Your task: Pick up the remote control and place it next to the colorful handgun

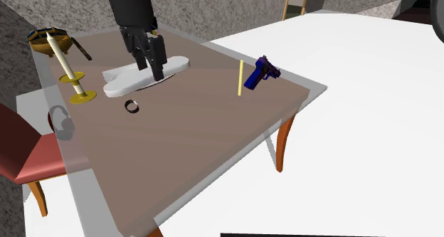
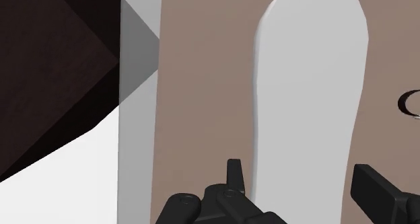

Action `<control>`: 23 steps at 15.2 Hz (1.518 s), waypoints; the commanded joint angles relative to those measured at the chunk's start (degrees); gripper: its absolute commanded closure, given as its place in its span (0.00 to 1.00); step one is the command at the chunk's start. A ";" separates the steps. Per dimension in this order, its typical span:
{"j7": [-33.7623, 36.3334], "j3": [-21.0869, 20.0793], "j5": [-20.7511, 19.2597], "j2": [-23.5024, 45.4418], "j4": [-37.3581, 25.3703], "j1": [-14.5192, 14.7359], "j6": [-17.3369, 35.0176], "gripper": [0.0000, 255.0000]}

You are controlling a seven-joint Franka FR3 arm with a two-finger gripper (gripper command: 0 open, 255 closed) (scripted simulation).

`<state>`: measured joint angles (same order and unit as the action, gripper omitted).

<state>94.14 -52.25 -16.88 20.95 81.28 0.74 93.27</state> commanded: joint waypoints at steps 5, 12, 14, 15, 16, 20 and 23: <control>-9.27 0.33 4.99 -6.61 7.02 -10.14 2.90 1.00; -20.26 2.91 8.86 -11.44 11.13 -18.75 4.48 1.00; -23.17 3.85 9.42 -12.10 11.61 -20.70 4.67 1.00; -24.56 4.34 9.61 -12.31 11.74 -21.61 4.74 1.00; -25.93 4.86 9.74 -12.44 11.79 -22.45 4.78 1.00; -31.04 6.88 9.71 -12.19 11.27 -25.51 4.72 1.00; -34.52 8.37 9.17 -11.23 10.09 -27.45 4.45 1.00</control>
<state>60.22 -44.25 -6.90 8.51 92.69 -26.59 98.13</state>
